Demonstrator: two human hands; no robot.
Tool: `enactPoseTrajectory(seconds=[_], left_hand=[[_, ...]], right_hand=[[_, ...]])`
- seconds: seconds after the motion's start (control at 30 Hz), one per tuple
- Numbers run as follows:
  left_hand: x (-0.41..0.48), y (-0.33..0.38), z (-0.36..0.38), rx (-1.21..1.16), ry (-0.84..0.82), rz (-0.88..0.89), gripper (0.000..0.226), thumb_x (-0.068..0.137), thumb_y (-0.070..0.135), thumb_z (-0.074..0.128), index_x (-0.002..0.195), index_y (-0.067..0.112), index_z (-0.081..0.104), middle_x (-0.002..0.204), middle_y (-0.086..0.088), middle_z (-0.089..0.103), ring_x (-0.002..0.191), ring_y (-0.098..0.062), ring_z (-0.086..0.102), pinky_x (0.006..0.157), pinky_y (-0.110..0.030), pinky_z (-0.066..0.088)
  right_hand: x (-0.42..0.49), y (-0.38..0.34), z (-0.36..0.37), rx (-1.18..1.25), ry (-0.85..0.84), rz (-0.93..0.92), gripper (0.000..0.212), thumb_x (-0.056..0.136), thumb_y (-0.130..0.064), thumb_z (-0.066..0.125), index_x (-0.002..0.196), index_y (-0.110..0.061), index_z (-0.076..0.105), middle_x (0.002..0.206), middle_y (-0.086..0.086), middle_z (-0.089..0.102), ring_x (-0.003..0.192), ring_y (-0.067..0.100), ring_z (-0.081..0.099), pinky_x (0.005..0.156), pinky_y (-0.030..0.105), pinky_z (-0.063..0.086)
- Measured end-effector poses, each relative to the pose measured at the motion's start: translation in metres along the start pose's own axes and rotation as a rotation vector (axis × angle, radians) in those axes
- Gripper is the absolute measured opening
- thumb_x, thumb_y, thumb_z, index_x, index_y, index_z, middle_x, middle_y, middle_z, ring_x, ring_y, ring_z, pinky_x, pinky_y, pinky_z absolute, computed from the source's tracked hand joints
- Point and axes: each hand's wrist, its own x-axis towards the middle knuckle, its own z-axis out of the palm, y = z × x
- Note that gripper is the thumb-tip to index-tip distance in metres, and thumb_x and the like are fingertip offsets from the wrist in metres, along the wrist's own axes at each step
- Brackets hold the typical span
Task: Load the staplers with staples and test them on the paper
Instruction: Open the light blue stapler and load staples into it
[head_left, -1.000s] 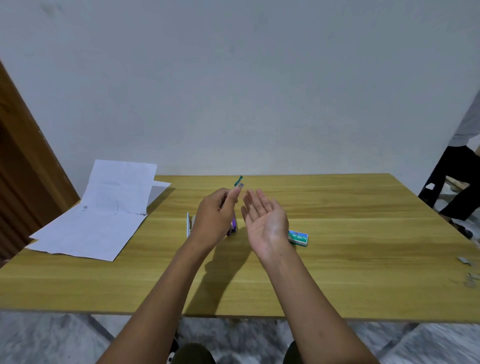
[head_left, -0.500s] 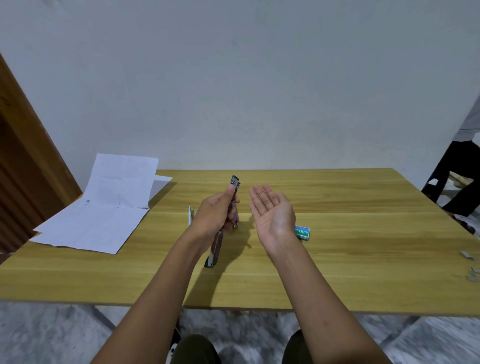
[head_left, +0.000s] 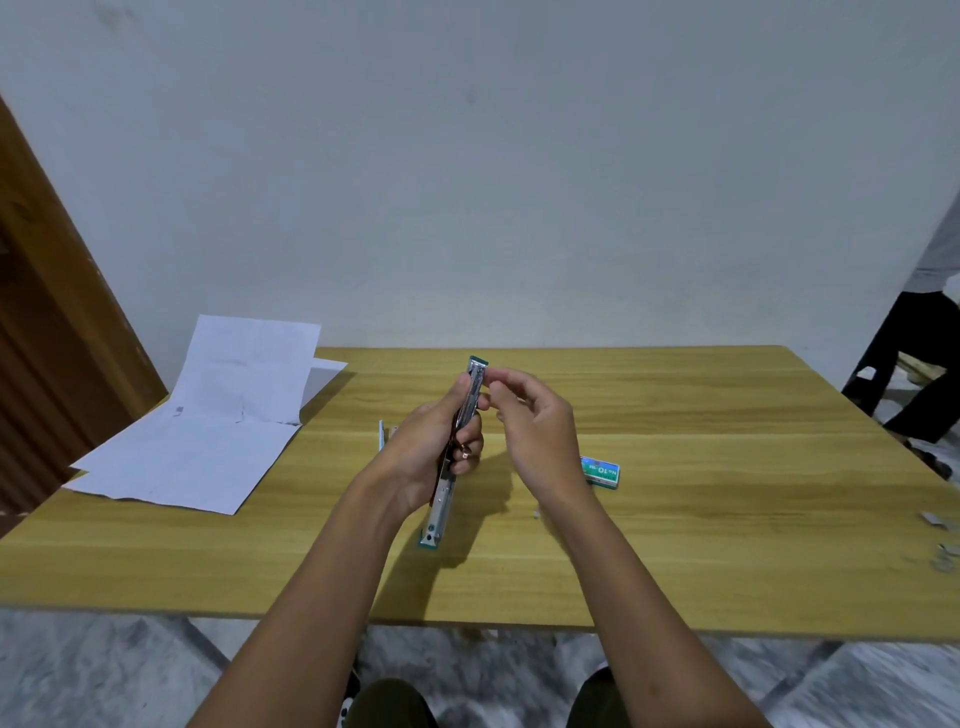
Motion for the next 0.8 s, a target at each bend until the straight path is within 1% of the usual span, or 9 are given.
enactPoseTrajectory(seconds=[0.1, 0.2, 0.27, 0.33, 0.4, 0.57, 0.63, 0.7, 0.8], left_hand=[[0.001, 0.0, -0.002, -0.033, -0.019, -0.006, 0.041, 0.097, 0.051, 0.049, 0.09, 0.012, 0.059, 0.055, 0.001, 0.031, 0.051, -0.013, 0.031, 0.036, -0.021, 0.027], [-0.001, 0.0, -0.003, -0.004, -0.018, 0.003, 0.042, 0.096, 0.052, 0.049, 0.091, 0.012, 0.057, 0.055, 0.001, 0.032, 0.052, -0.014, 0.031, 0.038, -0.021, 0.028], [-0.003, -0.001, -0.002, 0.068, 0.014, 0.009, 0.041, 0.097, 0.052, 0.048, 0.091, 0.013, 0.059, 0.054, 0.002, 0.033, 0.048, -0.013, 0.034, 0.039, -0.021, 0.029], [-0.004, -0.002, 0.0, 0.163, 0.057, 0.012, 0.041, 0.099, 0.051, 0.046, 0.09, 0.013, 0.059, 0.053, 0.002, 0.036, 0.045, -0.012, 0.036, 0.039, -0.02, 0.03], [-0.003, -0.005, 0.003, 0.23, 0.085, 0.01, 0.042, 0.1, 0.049, 0.044, 0.089, 0.012, 0.06, 0.052, 0.003, 0.037, 0.045, -0.013, 0.035, 0.041, -0.021, 0.029], [-0.003, -0.013, 0.009, 0.274, 0.14, -0.032, 0.041, 0.101, 0.046, 0.044, 0.088, 0.012, 0.062, 0.053, 0.002, 0.04, 0.043, -0.012, 0.033, 0.042, -0.022, 0.028], [-0.003, -0.016, 0.009, 0.269, 0.138, -0.044, 0.041, 0.101, 0.046, 0.044, 0.088, 0.012, 0.062, 0.055, 0.002, 0.04, 0.043, -0.012, 0.033, 0.041, -0.022, 0.028], [-0.003, -0.017, 0.008, 0.264, 0.136, -0.057, 0.041, 0.101, 0.047, 0.043, 0.087, 0.013, 0.061, 0.055, 0.002, 0.041, 0.042, -0.012, 0.032, 0.042, -0.023, 0.028], [-0.004, -0.018, 0.006, 0.236, 0.128, -0.072, 0.042, 0.1, 0.05, 0.043, 0.088, 0.013, 0.061, 0.053, 0.003, 0.042, 0.041, -0.012, 0.032, 0.044, -0.024, 0.027]], right_hand=[[0.0, 0.001, 0.001, -0.013, -0.021, -0.019, 0.02, 0.099, -0.007, 0.055, 0.109, -0.011, 0.072, 0.088, -0.005, 0.072, 0.069, -0.006, 0.068, 0.061, 0.01, 0.049], [0.003, 0.006, -0.002, -0.017, -0.015, -0.014, 0.022, 0.1, -0.009, 0.052, 0.101, -0.024, 0.07, 0.098, -0.007, 0.073, 0.082, 0.003, 0.072, 0.074, 0.018, 0.054], [0.005, 0.01, -0.011, -0.044, 0.02, 0.003, 0.021, 0.1, -0.011, 0.051, 0.102, -0.025, 0.067, 0.101, -0.005, 0.073, 0.083, 0.004, 0.072, 0.078, 0.025, 0.055], [0.005, 0.012, -0.022, -0.103, 0.047, 0.031, 0.02, 0.1, -0.013, 0.053, 0.101, -0.026, 0.067, 0.098, -0.005, 0.073, 0.075, 0.0, 0.069, 0.072, 0.027, 0.054], [0.004, 0.015, -0.036, -0.228, 0.029, 0.081, 0.017, 0.097, -0.017, 0.056, 0.101, -0.026, 0.07, 0.096, -0.005, 0.073, 0.072, 0.0, 0.066, 0.062, 0.024, 0.051], [-0.001, 0.025, -0.07, -0.83, -0.207, 0.141, 0.012, 0.09, -0.034, 0.063, 0.097, -0.031, 0.073, 0.091, -0.018, 0.067, 0.086, 0.007, 0.065, 0.081, 0.03, 0.053], [-0.006, 0.024, -0.077, -0.902, -0.34, 0.201, 0.014, 0.085, -0.038, 0.069, 0.097, -0.03, 0.073, 0.086, -0.017, 0.069, 0.079, 0.003, 0.064, 0.08, 0.03, 0.053], [-0.011, 0.026, -0.078, -0.924, -0.432, 0.25, 0.021, 0.08, -0.038, 0.077, 0.097, -0.027, 0.073, 0.078, -0.015, 0.069, 0.067, 0.001, 0.06, 0.072, 0.026, 0.051], [-0.017, 0.033, -0.077, -0.969, -0.453, 0.235, 0.021, 0.08, -0.033, 0.08, 0.097, -0.023, 0.074, 0.079, -0.012, 0.07, 0.066, 0.0, 0.06, 0.068, 0.022, 0.049]])
